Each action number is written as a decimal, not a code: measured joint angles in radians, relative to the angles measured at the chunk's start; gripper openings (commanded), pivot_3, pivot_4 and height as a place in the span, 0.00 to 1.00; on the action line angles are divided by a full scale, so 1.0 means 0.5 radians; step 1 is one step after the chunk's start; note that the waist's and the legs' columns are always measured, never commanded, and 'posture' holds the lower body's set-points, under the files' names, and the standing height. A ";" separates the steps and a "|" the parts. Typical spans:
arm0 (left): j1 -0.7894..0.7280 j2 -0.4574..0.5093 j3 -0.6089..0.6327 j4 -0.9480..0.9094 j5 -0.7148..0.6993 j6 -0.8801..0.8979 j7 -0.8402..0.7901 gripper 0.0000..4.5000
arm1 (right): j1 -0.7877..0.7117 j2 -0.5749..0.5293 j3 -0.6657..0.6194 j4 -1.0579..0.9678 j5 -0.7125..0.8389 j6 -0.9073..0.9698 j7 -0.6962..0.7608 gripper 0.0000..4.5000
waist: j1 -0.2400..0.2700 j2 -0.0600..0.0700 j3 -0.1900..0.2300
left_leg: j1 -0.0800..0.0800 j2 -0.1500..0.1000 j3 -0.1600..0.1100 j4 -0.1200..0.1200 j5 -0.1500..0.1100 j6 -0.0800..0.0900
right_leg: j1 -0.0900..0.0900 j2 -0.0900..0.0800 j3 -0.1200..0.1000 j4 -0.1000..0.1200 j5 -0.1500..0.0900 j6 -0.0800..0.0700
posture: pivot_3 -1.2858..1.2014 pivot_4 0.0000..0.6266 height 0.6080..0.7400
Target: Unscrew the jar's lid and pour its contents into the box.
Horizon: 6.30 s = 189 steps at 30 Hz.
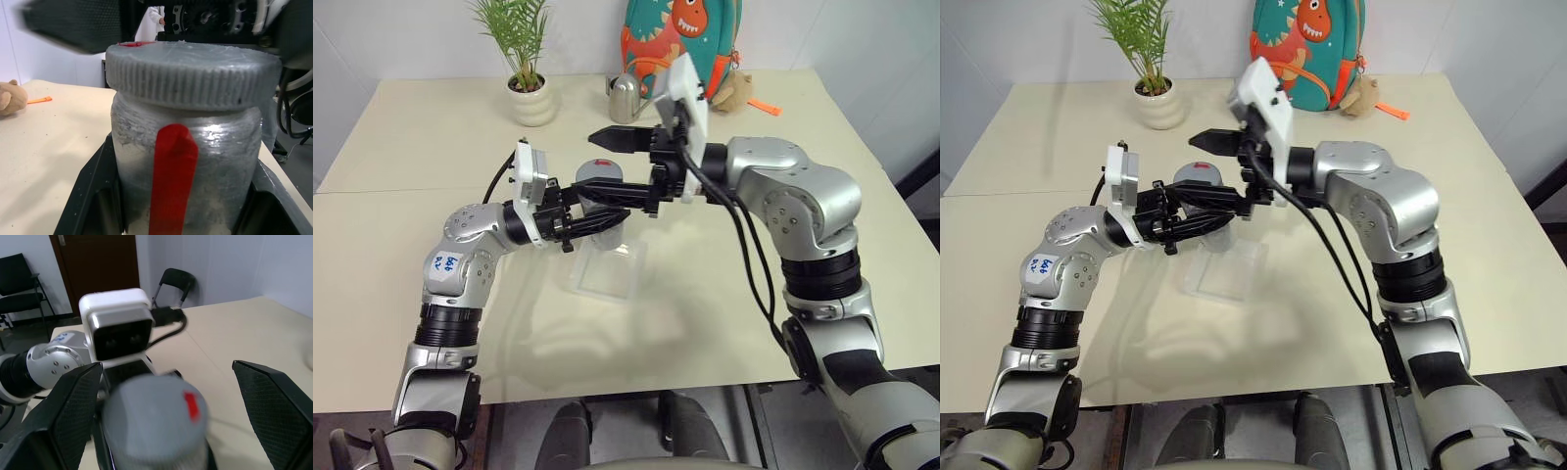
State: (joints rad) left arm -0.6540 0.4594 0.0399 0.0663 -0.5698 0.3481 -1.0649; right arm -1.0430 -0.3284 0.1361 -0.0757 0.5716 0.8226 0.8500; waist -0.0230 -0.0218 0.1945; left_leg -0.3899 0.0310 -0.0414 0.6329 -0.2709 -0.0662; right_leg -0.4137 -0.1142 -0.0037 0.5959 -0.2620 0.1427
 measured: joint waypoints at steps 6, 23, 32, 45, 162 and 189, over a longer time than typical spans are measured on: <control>0.000 -0.003 -0.002 0.000 0.000 0.000 -0.004 0.43 | -0.010 0.049 0.028 0.000 0.000 0.020 -0.023 0.99 | -0.006 0.000 0.000 | 0.000 0.000 0.000 0.000 0.000 0.000 | 0.000 0.000 0.000 0.000 0.000 0.000 | 0.52 0.24 1.00; -0.001 -0.014 -0.007 0.045 0.034 0.016 0.042 0.43 | 0.169 -0.315 -0.089 0.023 0.013 -0.116 0.172 0.99 | 0.001 0.000 0.000 | -0.001 0.000 0.000 0.000 -0.001 0.001 | 0.000 0.000 0.000 -0.001 0.000 0.000 | 0.52 0.24 1.00; -0.001 0.000 0.000 0.024 0.032 0.012 0.005 0.43 | 0.245 -0.470 -0.312 0.100 0.028 -0.123 0.226 0.99 | -0.012 0.000 0.000 | 0.001 0.000 0.001 -0.002 0.000 0.001 | 0.000 0.001 0.001 -0.001 0.000 0.000 | 0.52 0.24 1.00; -0.001 0.002 0.001 0.024 0.032 0.012 0.000 0.43 | 0.127 -0.239 -0.158 0.001 0.071 -0.069 0.199 0.99 | -0.007 0.000 0.000 | 0.000 0.000 0.000 -0.001 0.000 0.001 | 0.000 0.000 0.001 -0.001 0.000 0.000 | 0.52 0.24 1.00; -0.488 0.774 -1.284 0.683 4.107 -1.790 3.863 0.43 | 1.605 -0.728 -0.661 -0.863 0.345 -0.429 -0.240 0.99 | 0.093 -0.002 0.000 | 0.006 -0.001 0.022 0.004 -0.001 0.012 | 0.003 0.001 0.018 -0.009 0.013 0.009 | 0.52 0.24 1.00; 0.428 0.118 0.547 0.040 0.528 0.175 1.823 0.43 | 1.389 -0.803 -0.458 -0.603 0.215 -0.469 0.130 0.99 | 0.041 -0.004 -0.002 | 0.010 -0.001 0.020 0.028 -0.003 0.014 | 0.009 0.001 0.020 -0.001 0.014 0.007 | 0.52 0.24 1.00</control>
State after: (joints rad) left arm -0.4402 0.5185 0.3133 0.0863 -0.3057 0.4358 -0.1533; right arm -0.3487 -0.7301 -0.0931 -0.3771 0.6793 0.5882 0.9148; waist -0.0023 -0.0239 0.1936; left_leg -0.3850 0.0307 -0.0312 0.6468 -0.2727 -0.0589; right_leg -0.4092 -0.1138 0.0065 0.5952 -0.2551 0.1461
